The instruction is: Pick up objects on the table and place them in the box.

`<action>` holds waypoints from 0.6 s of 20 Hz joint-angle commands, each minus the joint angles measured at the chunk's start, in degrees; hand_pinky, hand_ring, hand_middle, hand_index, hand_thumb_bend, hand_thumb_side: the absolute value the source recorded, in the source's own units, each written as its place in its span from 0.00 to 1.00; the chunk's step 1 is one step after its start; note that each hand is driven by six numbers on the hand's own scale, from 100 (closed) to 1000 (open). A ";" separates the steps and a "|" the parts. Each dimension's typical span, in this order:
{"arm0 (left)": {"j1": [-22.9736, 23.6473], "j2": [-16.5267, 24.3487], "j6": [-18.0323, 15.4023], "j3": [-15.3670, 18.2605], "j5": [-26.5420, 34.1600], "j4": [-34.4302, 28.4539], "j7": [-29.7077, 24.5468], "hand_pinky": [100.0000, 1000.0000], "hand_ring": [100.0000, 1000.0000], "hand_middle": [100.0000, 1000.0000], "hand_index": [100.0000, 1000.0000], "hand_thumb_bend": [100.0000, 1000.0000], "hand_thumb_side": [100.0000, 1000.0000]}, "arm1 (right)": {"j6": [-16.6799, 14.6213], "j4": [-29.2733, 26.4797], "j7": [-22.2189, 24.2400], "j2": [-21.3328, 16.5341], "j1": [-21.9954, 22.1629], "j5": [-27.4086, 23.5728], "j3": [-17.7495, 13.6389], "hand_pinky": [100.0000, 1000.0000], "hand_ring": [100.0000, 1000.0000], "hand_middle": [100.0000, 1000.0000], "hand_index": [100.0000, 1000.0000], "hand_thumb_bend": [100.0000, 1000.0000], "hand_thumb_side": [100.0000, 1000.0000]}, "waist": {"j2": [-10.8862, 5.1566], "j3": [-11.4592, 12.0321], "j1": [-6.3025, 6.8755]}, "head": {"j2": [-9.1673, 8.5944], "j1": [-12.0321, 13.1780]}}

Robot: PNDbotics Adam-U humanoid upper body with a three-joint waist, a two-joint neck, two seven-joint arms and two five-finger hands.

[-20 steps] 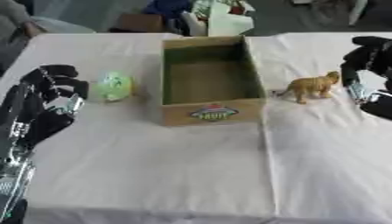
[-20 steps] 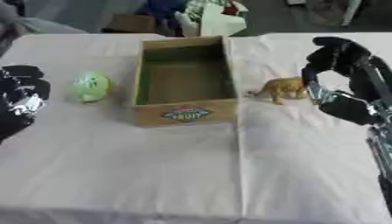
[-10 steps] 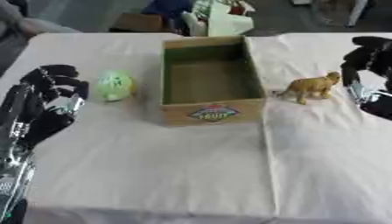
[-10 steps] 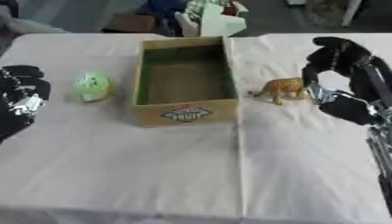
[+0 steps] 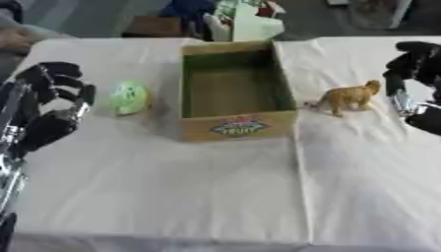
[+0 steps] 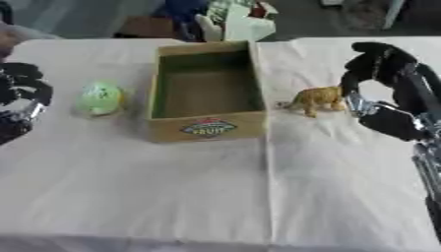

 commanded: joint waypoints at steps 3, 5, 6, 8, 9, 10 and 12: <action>-6.88 8.93 1.26 -3.72 -4.12 7.04 -2.97 0.57 0.65 0.62 0.74 0.27 0.19 | -0.17 -0.42 0.58 -1.29 -0.28 0.31 0.09 0.59 0.59 0.57 0.82 0.05 0.14 | -0.97 -0.37 0.11 | 0.28 0.49; -10.52 10.62 1.23 -5.49 -6.27 10.94 -4.68 0.58 0.65 0.63 0.75 0.28 0.19 | -0.20 -0.37 0.72 -1.29 -0.27 0.28 0.19 0.59 0.59 0.57 0.82 0.04 0.14 | -1.07 -0.53 0.18 | 0.28 0.73; -12.47 11.28 0.95 -6.41 -7.27 13.09 -5.74 0.59 0.65 0.63 0.75 0.28 0.19 | -0.21 -0.35 0.80 -1.29 -0.26 0.27 0.26 0.59 0.59 0.57 0.82 0.04 0.14 | -1.11 -0.61 0.20 | 0.28 0.75; -16.07 12.04 -0.14 -7.98 -9.51 17.47 -7.99 0.60 0.66 0.64 0.76 0.29 0.19 | -0.27 -0.31 1.04 -1.29 -0.22 0.28 0.41 0.59 0.59 0.57 0.82 0.04 0.14 | -1.14 -0.80 0.22 | 0.28 0.78; -17.71 12.11 -0.89 -8.57 -10.65 19.72 -9.04 0.60 0.65 0.64 0.77 0.31 0.20 | -0.29 -0.29 1.13 -1.28 -0.19 0.28 0.46 0.59 0.59 0.57 0.82 0.04 0.14 | -1.16 -0.90 0.23 | 0.28 0.83; -19.37 11.97 -1.74 -9.13 -12.06 22.16 -10.06 0.60 0.66 0.64 0.77 0.31 0.20 | -0.30 -0.25 1.20 -1.28 -0.17 0.29 0.50 0.59 0.59 0.57 0.82 0.04 0.15 | -1.19 -1.01 0.24 | 0.28 0.88; -22.16 11.19 -3.63 -9.80 -14.97 26.76 -11.87 0.61 0.66 0.64 0.77 0.31 0.19 | -0.34 -0.22 1.34 -1.30 -0.15 0.29 0.61 0.59 0.59 0.57 0.82 0.04 0.15 | -1.22 -1.23 0.28 | 0.28 0.87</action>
